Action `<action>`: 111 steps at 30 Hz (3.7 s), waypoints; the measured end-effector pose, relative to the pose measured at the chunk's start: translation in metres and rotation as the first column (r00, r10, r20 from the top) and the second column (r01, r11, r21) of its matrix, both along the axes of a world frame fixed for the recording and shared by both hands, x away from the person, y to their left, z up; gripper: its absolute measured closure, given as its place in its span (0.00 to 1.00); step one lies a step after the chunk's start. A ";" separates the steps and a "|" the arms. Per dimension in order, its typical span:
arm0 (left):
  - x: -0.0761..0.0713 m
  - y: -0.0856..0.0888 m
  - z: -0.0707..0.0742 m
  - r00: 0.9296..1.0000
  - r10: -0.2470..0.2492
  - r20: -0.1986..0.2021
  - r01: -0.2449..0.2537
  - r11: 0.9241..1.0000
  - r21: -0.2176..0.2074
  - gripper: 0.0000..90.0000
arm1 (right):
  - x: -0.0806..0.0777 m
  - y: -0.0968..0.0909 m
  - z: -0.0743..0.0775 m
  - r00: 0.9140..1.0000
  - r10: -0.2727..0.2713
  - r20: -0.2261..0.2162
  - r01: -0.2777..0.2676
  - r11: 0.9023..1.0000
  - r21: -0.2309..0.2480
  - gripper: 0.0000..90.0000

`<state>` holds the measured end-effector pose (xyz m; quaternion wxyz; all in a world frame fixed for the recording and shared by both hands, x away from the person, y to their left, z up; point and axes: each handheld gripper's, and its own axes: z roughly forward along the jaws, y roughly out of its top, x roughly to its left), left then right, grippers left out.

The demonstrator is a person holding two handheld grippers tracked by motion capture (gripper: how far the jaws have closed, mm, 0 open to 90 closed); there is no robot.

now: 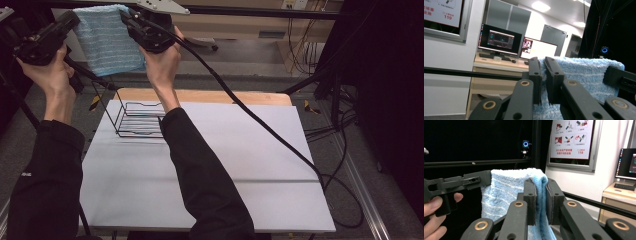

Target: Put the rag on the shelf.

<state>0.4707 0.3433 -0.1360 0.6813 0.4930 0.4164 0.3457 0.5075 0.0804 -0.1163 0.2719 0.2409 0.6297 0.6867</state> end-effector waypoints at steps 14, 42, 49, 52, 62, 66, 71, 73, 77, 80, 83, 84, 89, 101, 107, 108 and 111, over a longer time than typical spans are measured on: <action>0.031 -0.004 -0.016 0.998 0.011 -0.059 -0.008 0.999 0.041 0.93 | 0.021 0.003 -0.025 0.997 -0.057 -0.052 0.055 0.997 -0.047 0.90; 0.046 -0.009 -0.063 0.992 -0.012 -0.122 0.024 0.995 0.102 0.93 | 0.030 -0.006 -0.068 0.994 -0.071 -0.088 0.064 0.995 -0.079 0.90; 0.040 -0.006 -0.065 0.993 -0.030 -0.111 0.042 0.994 0.105 0.93 | 0.029 -0.005 -0.071 0.993 -0.066 -0.097 0.059 0.995 -0.076 0.90; 0.037 -0.006 -0.067 0.993 -0.038 -0.111 0.051 0.992 0.119 0.93 | 0.028 -0.007 -0.073 0.992 -0.066 -0.109 0.057 0.995 -0.079 0.90; 0.028 -0.003 -0.076 0.990 -0.062 -0.127 0.081 0.985 0.152 0.92 | 0.023 -0.010 -0.088 0.990 -0.045 -0.135 0.034 0.996 -0.083 0.90; 0.024 -0.001 -0.082 0.988 -0.070 -0.139 0.092 0.983 0.160 0.92 | 0.020 -0.011 -0.093 0.990 -0.028 -0.140 0.017 0.997 -0.081 0.90; 0.019 0.003 -0.086 0.987 -0.075 -0.145 0.099 0.981 0.168 0.92 | 0.017 -0.009 -0.100 0.989 -0.018 -0.146 0.006 0.997 -0.082 0.90; 0.017 0.004 -0.088 0.986 -0.080 -0.143 0.103 0.980 0.167 0.92 | 0.016 -0.008 -0.101 0.989 -0.013 -0.145 0.001 0.997 -0.083 0.89; 0.011 0.009 -0.091 0.986 -0.097 -0.138 0.119 0.979 0.166 0.92 | 0.010 -0.007 -0.102 0.991 0.001 -0.135 -0.012 0.996 -0.087 0.89; 0.007 0.011 -0.093 0.984 -0.108 -0.141 0.132 0.977 0.170 0.92 | 0.006 -0.006 -0.103 0.991 0.010 -0.133 -0.022 0.995 -0.093 0.89; 0.003 0.012 -0.094 0.983 -0.118 -0.143 0.143 0.973 0.181 0.92 | 0.003 -0.006 -0.103 0.989 0.013 -0.147 -0.028 0.994 -0.103 0.89; 0.001 0.013 -0.095 0.982 -0.120 -0.147 0.147 0.972 0.186 0.92 | 0.002 -0.006 -0.103 0.990 0.017 -0.143 -0.033 0.993 -0.109 0.89; -0.004 0.013 -0.096 0.979 -0.136 -0.152 0.165 0.966 0.201 0.92 | -0.003 -0.008 -0.102 0.986 0.031 -0.164 -0.053 0.990 -0.134 0.88; -0.018 0.013 -0.101 0.971 -0.138 -0.193 0.182 0.954 0.237 0.91 | -0.011 -0.008 -0.104 0.978 0.063 -0.200 -0.104 0.974 -0.201 0.87; -0.023 0.013 -0.105 0.965 -0.147 -0.218 0.199 0.949 0.243 0.90 | -0.013 -0.014 -0.109 0.971 0.088 -0.223 -0.133 0.972 -0.195 0.87; -0.024 0.013 -0.105 0.965 -0.143 -0.220 0.197 0.949 0.245 0.90 | -0.013 -0.014 -0.110 0.970 0.092 -0.225 -0.137 0.971 -0.196 0.88; -0.025 0.014 -0.103 0.961 -0.144 -0.236 0.199 0.953 0.230 0.87 | -0.013 -0.015 -0.111 0.968 0.099 -0.230 -0.148 0.968 -0.205 0.88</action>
